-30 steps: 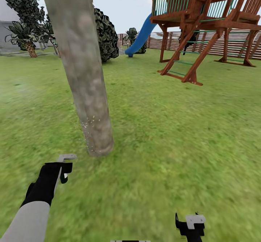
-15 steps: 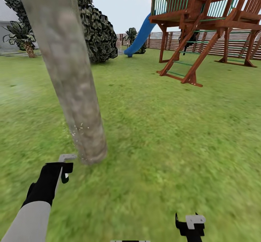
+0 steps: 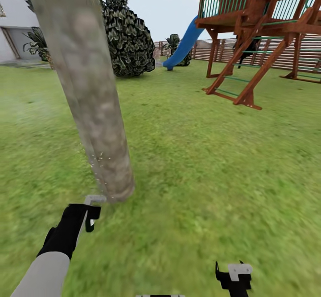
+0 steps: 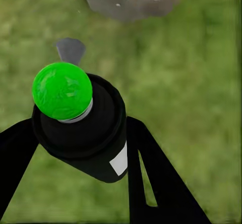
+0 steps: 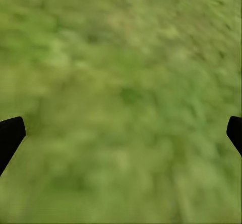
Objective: In the garden, pick up the pesticide atomizer on the floor and spray pesticide onto both trees until each tree trunk is fully covered.
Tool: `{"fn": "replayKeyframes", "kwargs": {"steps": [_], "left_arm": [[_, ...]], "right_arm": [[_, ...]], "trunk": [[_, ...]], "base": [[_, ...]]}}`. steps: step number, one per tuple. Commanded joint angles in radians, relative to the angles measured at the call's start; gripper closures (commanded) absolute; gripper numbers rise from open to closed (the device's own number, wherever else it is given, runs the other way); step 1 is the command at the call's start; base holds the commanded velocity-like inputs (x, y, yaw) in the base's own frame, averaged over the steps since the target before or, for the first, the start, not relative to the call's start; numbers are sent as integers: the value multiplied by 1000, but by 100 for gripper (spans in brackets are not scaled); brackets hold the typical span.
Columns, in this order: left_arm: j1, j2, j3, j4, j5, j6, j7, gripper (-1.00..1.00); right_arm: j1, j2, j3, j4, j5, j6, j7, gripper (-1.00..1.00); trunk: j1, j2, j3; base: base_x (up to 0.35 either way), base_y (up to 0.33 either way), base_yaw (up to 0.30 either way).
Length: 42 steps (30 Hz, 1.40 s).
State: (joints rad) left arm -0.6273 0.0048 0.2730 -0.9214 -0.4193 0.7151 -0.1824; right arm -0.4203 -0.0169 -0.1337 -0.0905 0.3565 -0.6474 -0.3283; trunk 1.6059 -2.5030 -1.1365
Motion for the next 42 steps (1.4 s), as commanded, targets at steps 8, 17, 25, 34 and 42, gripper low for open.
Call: {"fn": "replayKeyframes", "kwargs": {"steps": [8,17,25,34,42], "left_arm": [[0,-14,55,0,-7,-16,4,100],[0,-14,56,1,-6,-18,13,100],[0,-13,63,-6,-6,-20,0,100],[1,-57,23,6,-6,-120,0,100],[1,-41,69,6,-6,-130,1,100]], "right_arm": [[0,-1,-1,1,0,0,-1,-100],[0,-2,0,0,-1,0,-1,-100],[0,-1,0,0,0,0,0,-100],[0,-1,0,0,1,0,0,-100],[0,-1,0,1,1,0,0,-100]], "trunk": [[0,0,0],[0,0,0],[0,0,0],[0,0,0],[0,0,0]], "base": [[48,-82,137],[146,-241,79],[198,-196,275],[155,-83,72],[6,-1,39]]}}
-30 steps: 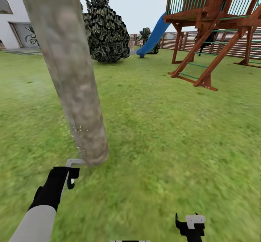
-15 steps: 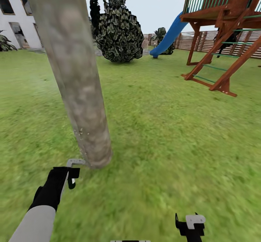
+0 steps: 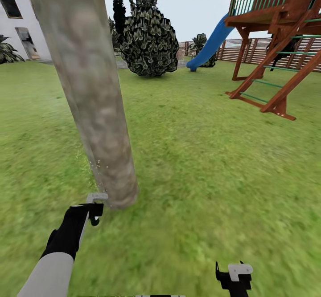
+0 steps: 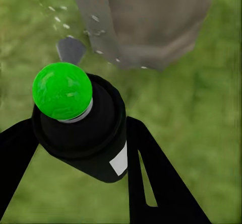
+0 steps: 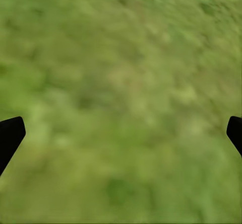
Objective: In the garden, pick up the pesticide atomizer on the floor and spray pesticide onto both trees until each tree trunk is fully covered.
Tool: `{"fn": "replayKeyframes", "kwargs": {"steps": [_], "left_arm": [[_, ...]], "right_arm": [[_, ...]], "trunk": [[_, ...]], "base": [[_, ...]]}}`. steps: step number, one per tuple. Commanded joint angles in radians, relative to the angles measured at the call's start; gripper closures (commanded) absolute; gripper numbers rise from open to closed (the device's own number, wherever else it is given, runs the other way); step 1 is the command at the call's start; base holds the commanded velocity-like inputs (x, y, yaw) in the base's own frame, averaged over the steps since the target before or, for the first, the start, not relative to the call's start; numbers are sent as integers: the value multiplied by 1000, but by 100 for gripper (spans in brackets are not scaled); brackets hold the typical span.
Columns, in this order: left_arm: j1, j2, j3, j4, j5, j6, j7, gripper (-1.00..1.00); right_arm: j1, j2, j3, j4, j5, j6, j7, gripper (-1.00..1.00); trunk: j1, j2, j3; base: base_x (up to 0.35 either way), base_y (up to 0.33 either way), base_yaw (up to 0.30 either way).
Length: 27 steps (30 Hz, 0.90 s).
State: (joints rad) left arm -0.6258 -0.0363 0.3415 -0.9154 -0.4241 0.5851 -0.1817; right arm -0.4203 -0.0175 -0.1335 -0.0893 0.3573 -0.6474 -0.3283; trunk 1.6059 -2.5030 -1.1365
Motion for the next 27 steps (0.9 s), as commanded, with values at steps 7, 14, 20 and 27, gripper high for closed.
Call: {"fn": "replayKeyframes", "kwargs": {"steps": [7,14,20,27], "left_arm": [[19,-22,2,-2,1,-64,-5,100],[29,-23,5,-10,1,-167,-78,100],[29,-28,2,-4,-1,-168,-79,100],[29,-24,8,-5,1,-167,-75,100]], "right_arm": [[0,1,0,-1,0,0,0,-100],[0,0,0,-1,0,0,0,-100],[0,1,0,0,0,0,0,-100],[0,0,0,0,0,0,0,-100]], "trunk": [[0,0,0],[0,0,0],[0,0,0],[0,0,0]], "base": [[0,0,191],[11,-29,3],[97,-243,0],[222,-83,0]]}}
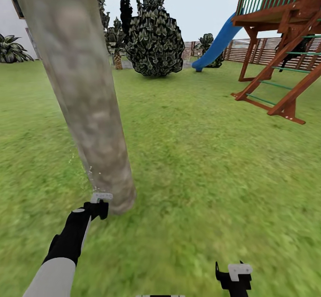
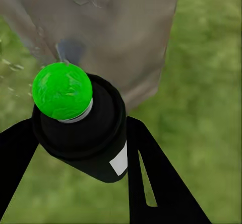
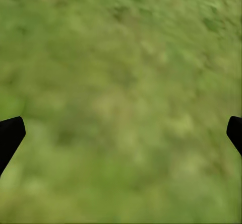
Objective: In the garden, pick up the pesticide atomizer on the floor and spray pesticide onto both trees until each tree trunk is fully covered.
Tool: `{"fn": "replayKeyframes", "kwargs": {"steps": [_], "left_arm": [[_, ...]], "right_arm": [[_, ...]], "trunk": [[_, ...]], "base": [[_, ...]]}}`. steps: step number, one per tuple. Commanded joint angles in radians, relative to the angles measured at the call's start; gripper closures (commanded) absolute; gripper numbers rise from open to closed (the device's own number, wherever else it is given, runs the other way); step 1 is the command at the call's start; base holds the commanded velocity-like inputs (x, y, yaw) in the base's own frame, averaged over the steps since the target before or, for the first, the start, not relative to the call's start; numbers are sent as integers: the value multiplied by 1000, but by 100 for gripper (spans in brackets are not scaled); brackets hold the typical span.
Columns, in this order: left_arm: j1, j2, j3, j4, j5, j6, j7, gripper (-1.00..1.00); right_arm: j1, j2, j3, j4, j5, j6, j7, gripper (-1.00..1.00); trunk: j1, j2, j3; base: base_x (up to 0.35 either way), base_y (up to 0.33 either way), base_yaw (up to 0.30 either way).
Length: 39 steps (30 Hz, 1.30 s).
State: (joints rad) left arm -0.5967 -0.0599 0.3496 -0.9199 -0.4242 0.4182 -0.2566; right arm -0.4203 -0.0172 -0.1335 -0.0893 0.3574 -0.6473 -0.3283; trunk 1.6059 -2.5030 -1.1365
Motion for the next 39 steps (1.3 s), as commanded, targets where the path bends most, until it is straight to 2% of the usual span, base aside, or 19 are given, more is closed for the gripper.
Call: {"fn": "replayKeyframes", "kwargs": {"steps": [1,6,8,9,13,16,19,21,23,25,27,29,30,32,33,34,36,37,39], "left_arm": [[0,2,0,-2,0,2,1,100],[1,20,3,-2,-8,7,7,100],[60,56,3,4,-4,1,9,100],[76,59,2,5,-3,0,10,100],[87,47,1,6,0,7,11,100],[87,50,5,6,-2,10,13,100],[87,54,51,5,-4,10,13,100],[87,38,51,6,-3,10,13,100],[86,-11,45,4,-5,9,13,100],[86,-19,43,4,-7,8,13,100],[88,1,53,5,-10,8,13,100],[90,63,73,14,-8,5,14,100],[90,78,77,31,-8,2,14,100],[90,92,82,133,-7,-28,60,100],[88,81,78,164,-6,-86,79,100],[86,68,73,172,-4,-101,83,100],[76,7,65,183,-4,-114,89,100],[71,-4,64,184,-2,-115,104,100],[67,-4,63,184,0,-115,150,100]], "right_arm": [[0,0,0,-1,0,0,0,-100],[0,0,0,0,0,0,0,-100],[0,0,0,-1,0,0,0,-100],[0,0,0,-1,0,0,0,-100],[0,-1,0,0,0,0,0,-100],[0,-1,0,0,0,0,0,-100],[0,-1,0,0,-1,0,0,-100],[0,-1,-1,-1,-1,0,0,-100],[0,-1,0,0,0,0,0,-100],[0,-1,0,0,0,0,0,-100],[0,-1,0,0,0,0,0,-100],[0,-1,0,0,0,0,0,-100],[0,-1,0,0,0,0,0,-100],[0,-1,0,0,0,0,0,-100],[0,-1,0,0,0,0,0,-100],[0,-1,0,0,0,0,0,-100],[0,-1,0,0,0,0,0,-100],[0,-1,0,0,0,0,0,-100],[0,-1,0,0,0,0,0,-100]], "trunk": [[0,0,0],[0,0,0],[0,0,0],[0,0,0],[0,0,0],[0,0,0],[0,0,0],[0,0,0],[0,0,0],[0,0,0],[0,0,0],[0,0,0],[0,0,0],[0,0,0],[0,0,0],[0,0,0],[0,0,0],[0,0,0],[0,0,0]], "base": [[24,-1,0],[4,0,88],[0,0,266],[0,0,267],[0,-144,63],[0,-260,3],[0,-268,0],[0,-269,0],[0,-269,0],[0,-269,0],[56,-190,0],[26,-52,0],[8,-15,0],[1,-3,0],[0,0,0],[0,0,0],[0,0,0],[0,0,0],[0,0,34]]}}
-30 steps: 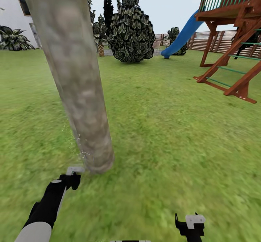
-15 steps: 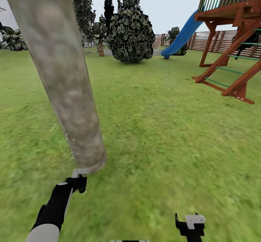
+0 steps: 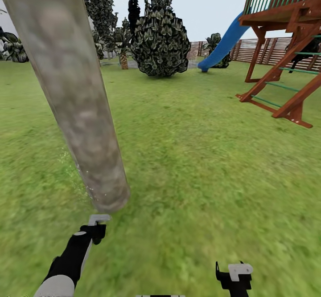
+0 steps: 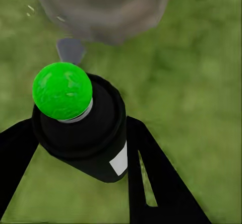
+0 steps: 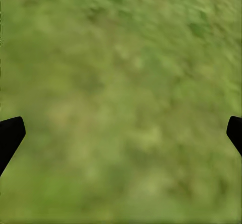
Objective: In the garden, pick up the pesticide atomizer on the floor and spray pesticide onto both trees until each tree trunk is fully covered.
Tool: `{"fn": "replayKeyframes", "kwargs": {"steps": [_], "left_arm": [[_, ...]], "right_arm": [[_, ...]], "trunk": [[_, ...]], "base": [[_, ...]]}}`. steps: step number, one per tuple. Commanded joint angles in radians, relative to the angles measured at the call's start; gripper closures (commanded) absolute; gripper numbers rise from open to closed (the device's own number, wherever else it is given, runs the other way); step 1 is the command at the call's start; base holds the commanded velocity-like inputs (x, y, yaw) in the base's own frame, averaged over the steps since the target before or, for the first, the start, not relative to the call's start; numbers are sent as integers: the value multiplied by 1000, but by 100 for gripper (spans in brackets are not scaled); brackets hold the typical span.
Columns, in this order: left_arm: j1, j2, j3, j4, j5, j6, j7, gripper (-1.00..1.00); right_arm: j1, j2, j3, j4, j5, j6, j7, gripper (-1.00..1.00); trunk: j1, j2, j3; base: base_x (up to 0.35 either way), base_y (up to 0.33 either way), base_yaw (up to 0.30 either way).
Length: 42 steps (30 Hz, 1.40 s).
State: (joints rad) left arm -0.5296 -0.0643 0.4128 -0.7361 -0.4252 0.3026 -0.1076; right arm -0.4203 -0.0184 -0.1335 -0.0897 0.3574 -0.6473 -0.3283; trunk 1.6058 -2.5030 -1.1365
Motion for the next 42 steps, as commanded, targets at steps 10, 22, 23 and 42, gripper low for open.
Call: {"fn": "replayKeyframes", "kwargs": {"steps": [10,22,23,42], "left_arm": [[0,19,-3,-9,-1,-10,25,100],[-5,-11,-4,-73,2,-14,34,100],[-23,-12,-4,-74,1,-9,34,100],[-160,-35,-107,-141,18,94,22,100]], "right_arm": [[0,0,0,0,0,0,0,-100],[0,0,0,1,0,0,0,-100],[0,0,0,0,0,0,0,-100],[0,0,0,1,0,0,0,-100]], "trunk": [[0,0,0],[0,0,0],[0,0,0],[0,0,0]], "base": [[0,-44,162],[-99,-247,58],[-72,-254,271],[-3,-43,163]]}}
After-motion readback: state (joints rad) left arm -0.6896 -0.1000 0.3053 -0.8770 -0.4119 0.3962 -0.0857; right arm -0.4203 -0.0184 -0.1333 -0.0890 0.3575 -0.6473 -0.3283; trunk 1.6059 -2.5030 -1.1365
